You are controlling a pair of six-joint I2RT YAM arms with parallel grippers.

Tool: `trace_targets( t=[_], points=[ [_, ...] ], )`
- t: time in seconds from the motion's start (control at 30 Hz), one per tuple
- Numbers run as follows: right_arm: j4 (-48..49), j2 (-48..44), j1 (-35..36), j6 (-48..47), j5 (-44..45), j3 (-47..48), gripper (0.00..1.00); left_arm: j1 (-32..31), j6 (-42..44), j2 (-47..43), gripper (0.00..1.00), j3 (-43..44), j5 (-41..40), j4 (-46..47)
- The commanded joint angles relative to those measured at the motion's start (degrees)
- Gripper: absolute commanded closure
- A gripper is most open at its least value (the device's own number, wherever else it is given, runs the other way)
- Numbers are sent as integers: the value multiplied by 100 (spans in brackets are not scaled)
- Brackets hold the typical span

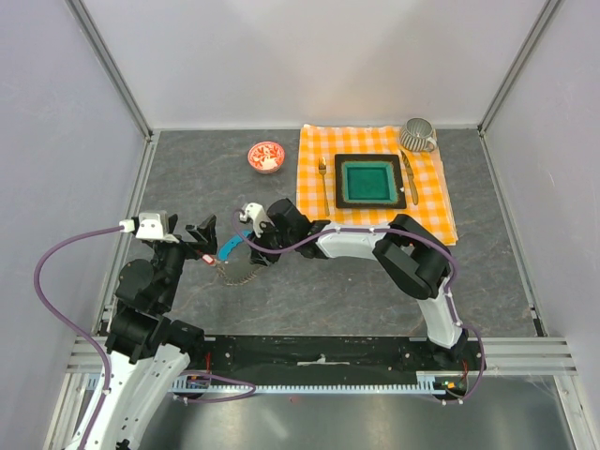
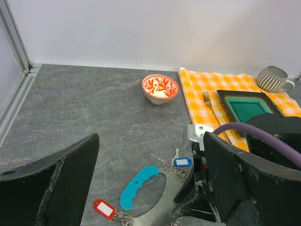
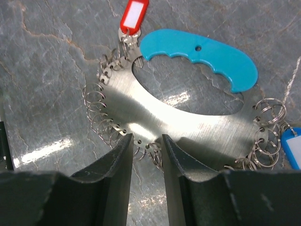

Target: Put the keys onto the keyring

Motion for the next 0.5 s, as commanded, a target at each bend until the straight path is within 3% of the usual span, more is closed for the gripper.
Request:
trace_targets(
  t=[0.0,0.47],
  points=[
    [-122,143,23,-162,-92,222,63,32,-111,-5,2,-5,67,102],
    [-325,204,23,-171,-409,248,79,32,-111,21,2,-5,93,84]
  ],
)
